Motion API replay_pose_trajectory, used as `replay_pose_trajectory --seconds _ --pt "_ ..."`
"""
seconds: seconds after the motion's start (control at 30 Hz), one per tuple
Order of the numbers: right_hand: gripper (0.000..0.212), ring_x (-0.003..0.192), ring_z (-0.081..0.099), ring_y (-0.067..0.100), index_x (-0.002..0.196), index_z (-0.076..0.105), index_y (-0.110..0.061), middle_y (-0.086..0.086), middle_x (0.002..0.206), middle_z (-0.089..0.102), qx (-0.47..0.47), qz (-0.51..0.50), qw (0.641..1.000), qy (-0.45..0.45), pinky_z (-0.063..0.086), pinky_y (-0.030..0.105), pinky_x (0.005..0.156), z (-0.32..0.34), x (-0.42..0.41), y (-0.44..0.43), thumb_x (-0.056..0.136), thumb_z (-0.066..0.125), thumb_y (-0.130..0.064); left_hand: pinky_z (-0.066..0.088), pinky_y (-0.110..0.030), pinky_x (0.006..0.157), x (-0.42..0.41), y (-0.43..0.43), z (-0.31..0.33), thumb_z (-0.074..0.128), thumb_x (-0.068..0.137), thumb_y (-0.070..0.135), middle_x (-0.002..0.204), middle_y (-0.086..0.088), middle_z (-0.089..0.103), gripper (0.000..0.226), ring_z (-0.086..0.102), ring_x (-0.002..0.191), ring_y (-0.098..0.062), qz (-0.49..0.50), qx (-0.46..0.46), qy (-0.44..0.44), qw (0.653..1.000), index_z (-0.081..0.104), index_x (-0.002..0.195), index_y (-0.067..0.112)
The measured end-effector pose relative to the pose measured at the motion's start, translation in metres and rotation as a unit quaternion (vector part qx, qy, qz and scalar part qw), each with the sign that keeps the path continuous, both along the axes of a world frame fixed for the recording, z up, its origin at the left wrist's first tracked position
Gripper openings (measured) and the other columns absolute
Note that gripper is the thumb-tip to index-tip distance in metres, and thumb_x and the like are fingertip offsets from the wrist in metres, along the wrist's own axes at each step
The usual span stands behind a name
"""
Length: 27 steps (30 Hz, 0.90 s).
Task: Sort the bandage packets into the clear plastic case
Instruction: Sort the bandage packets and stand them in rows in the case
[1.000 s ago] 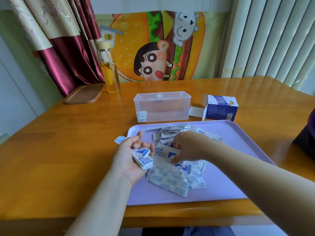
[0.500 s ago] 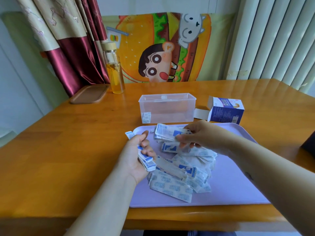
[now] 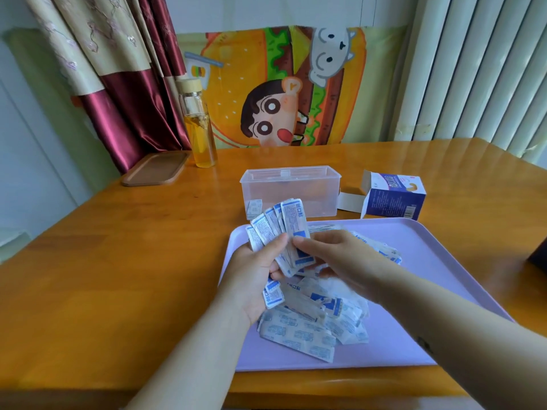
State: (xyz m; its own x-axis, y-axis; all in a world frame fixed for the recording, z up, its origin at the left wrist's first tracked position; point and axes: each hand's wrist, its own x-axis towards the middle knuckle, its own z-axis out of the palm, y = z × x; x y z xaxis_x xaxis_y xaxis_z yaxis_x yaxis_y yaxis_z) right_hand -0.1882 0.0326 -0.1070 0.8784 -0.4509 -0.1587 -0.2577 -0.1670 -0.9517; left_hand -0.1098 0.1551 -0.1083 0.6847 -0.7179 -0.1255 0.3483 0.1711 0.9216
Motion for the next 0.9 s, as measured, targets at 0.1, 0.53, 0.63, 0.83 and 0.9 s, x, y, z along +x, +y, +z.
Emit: replay_pose_trajectory --seconds 0.1,0.53,0.63,0.83,0.9 --pt "0.034 0.065 0.058 0.010 0.091 0.067 -0.003 0.002 0.075 0.067 -0.034 -0.051 0.996 -0.061 0.044 0.026 0.061 -0.001 0.002 -0.003 0.083 0.067 -0.036 0.041 -0.019 0.041 0.001 0.001 -0.003 0.060 0.090 0.014 0.056 0.000 0.064 0.017 0.052 0.038 -0.007 -0.004 0.037 -0.044 0.998 0.066 0.105 0.009" --pt "0.017 0.083 0.069 0.020 0.098 0.068 -0.004 0.013 0.094 0.073 0.206 -0.042 0.975 -0.069 0.056 0.032 0.076 -0.010 -0.001 -0.004 0.090 0.059 -0.015 0.054 -0.036 0.085 0.011 -0.006 -0.011 0.073 0.077 0.021 0.093 0.001 0.075 0.023 0.070 0.090 -0.015 -0.001 0.077 -0.099 0.992 0.070 0.100 0.020" --pt "0.017 0.083 0.069 0.019 0.098 0.068 -0.004 0.013 0.095 0.072 0.223 -0.025 0.972 -0.067 0.055 0.030 0.072 -0.008 0.000 -0.003 0.090 0.058 -0.015 0.053 -0.024 0.073 0.012 -0.011 -0.007 0.072 0.078 0.030 0.090 0.005 0.074 0.017 0.069 0.089 -0.011 0.002 0.095 -0.147 0.985 0.068 0.093 0.024" --pt "0.020 0.090 0.067 0.025 0.106 0.065 -0.002 0.016 0.102 0.071 0.240 -0.081 0.963 -0.090 0.055 0.037 0.082 -0.007 -0.002 -0.009 0.091 0.057 -0.011 0.035 -0.019 0.046 0.010 -0.015 -0.007 0.049 0.097 0.027 0.063 0.004 0.066 0.021 0.043 0.044 -0.006 -0.010 0.089 -0.128 0.988 0.067 0.096 0.017" --pt "0.018 0.089 0.067 0.025 0.103 0.066 -0.003 0.015 0.100 0.071 0.235 -0.084 0.964 -0.092 0.055 0.038 0.083 -0.008 -0.003 -0.010 0.091 0.057 -0.012 0.035 -0.016 0.043 0.010 -0.016 -0.010 0.051 0.097 0.026 0.064 0.006 0.067 0.016 0.042 0.041 -0.004 0.006 0.095 -0.144 0.985 0.065 0.100 0.018"
